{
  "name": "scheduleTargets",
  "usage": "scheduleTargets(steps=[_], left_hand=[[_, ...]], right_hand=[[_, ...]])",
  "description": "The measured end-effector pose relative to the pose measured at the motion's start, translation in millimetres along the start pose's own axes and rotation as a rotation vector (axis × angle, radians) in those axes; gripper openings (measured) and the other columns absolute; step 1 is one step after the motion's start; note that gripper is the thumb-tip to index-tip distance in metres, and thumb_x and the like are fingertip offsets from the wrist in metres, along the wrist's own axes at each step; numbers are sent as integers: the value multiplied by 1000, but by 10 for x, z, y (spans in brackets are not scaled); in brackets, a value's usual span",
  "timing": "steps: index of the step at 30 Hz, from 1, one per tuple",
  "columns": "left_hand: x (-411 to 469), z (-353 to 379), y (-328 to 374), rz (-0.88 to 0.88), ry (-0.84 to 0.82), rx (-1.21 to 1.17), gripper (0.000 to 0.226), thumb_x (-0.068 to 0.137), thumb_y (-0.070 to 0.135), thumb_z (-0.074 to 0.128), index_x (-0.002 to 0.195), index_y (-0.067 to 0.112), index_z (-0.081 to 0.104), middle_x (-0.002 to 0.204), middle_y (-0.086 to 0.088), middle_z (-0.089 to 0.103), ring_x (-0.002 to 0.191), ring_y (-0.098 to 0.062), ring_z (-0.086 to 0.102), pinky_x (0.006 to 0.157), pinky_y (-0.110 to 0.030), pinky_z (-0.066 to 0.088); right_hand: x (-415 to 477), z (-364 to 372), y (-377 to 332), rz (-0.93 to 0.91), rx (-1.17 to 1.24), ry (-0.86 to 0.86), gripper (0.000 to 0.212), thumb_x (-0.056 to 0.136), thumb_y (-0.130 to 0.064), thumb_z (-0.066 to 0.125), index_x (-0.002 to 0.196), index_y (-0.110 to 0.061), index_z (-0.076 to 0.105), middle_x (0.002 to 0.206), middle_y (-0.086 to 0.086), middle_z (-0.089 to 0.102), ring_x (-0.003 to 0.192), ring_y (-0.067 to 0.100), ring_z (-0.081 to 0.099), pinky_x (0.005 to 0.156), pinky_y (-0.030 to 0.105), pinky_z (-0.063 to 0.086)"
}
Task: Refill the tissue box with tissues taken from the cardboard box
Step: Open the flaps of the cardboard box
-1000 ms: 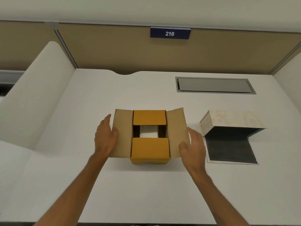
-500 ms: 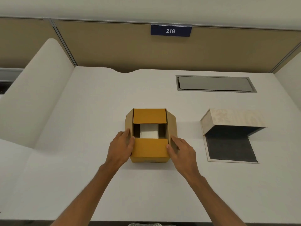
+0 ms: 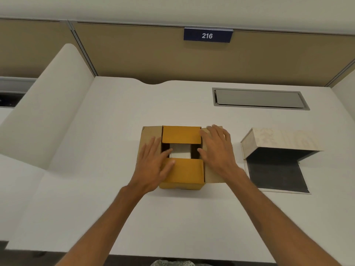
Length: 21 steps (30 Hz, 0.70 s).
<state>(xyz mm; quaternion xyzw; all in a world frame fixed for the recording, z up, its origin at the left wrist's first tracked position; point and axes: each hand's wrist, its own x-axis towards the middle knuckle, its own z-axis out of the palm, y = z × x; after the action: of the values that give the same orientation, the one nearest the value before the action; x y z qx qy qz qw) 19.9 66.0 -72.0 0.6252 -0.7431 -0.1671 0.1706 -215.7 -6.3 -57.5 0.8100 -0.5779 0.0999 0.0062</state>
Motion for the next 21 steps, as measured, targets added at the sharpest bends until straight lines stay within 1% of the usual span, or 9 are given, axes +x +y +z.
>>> scheduleTargets(steps=[2,4,6,8,11,14,16,19,21], left_hand=[[-25,16,21,41,-73,37,60,95,65,30,135,28,55,166,-3,9,152,-17,-16,122,-44,-12],[-45,-7,51,41,-95,10,57,94,65,36,130,25,56,165,-2,14,152,-16,-16,121,-44,-15],[-76,-60,93,49,-60,-43,50,94,61,42,124,24,57,162,-1,25,153,-15,-9,123,-46,-9],[-136,-124,151,56,0,-118,44,95,58,43,116,24,61,157,1,35,153,-12,3,124,-46,1],[-286,-188,253,14,93,-281,39,97,54,42,97,25,68,143,7,53,146,-1,22,123,-43,16],[-449,-179,327,-51,132,-438,46,98,52,41,82,22,72,128,13,64,135,1,40,116,-43,30],[-548,-147,337,-67,131,-468,44,96,52,47,77,22,72,122,13,67,132,-2,45,114,-44,33],[-663,-91,280,-78,82,-440,23,90,47,63,86,26,70,133,16,59,140,-1,35,117,-45,31],[-733,-18,198,-86,-9,-376,34,87,52,66,115,34,64,153,23,34,148,3,13,122,-41,20]], right_hand=[[181,-9,0,-70,-65,-79,60,78,-39,75,130,-17,56,137,11,55,134,33,43,113,53,27],[302,-27,-1,-92,-102,-135,45,81,-44,71,118,-21,63,123,5,65,123,28,52,108,52,28],[363,-52,10,-100,-107,-136,31,84,-48,63,104,-25,67,100,-2,70,105,24,61,98,47,32],[392,-67,27,-65,14,-99,29,88,-49,56,102,-26,69,89,-4,71,95,21,62,93,45,34],[464,-104,77,44,242,-72,33,93,-50,51,111,-29,70,95,-6,74,96,18,62,93,43,36],[613,-142,104,80,282,-66,33,96,-47,47,106,-26,71,102,-4,73,101,20,60,91,43,36],[709,-159,89,106,325,-27,31,98,-43,46,98,-22,69,96,-2,71,97,21,59,88,43,35],[871,-169,88,198,413,-39,29,100,-41,46,88,-19,61,82,-1,64,80,22,59,85,43,41],[980,-157,100,289,533,-97,30,99,-42,48,88,-16,59,84,2,62,82,26,61,78,38,46]])
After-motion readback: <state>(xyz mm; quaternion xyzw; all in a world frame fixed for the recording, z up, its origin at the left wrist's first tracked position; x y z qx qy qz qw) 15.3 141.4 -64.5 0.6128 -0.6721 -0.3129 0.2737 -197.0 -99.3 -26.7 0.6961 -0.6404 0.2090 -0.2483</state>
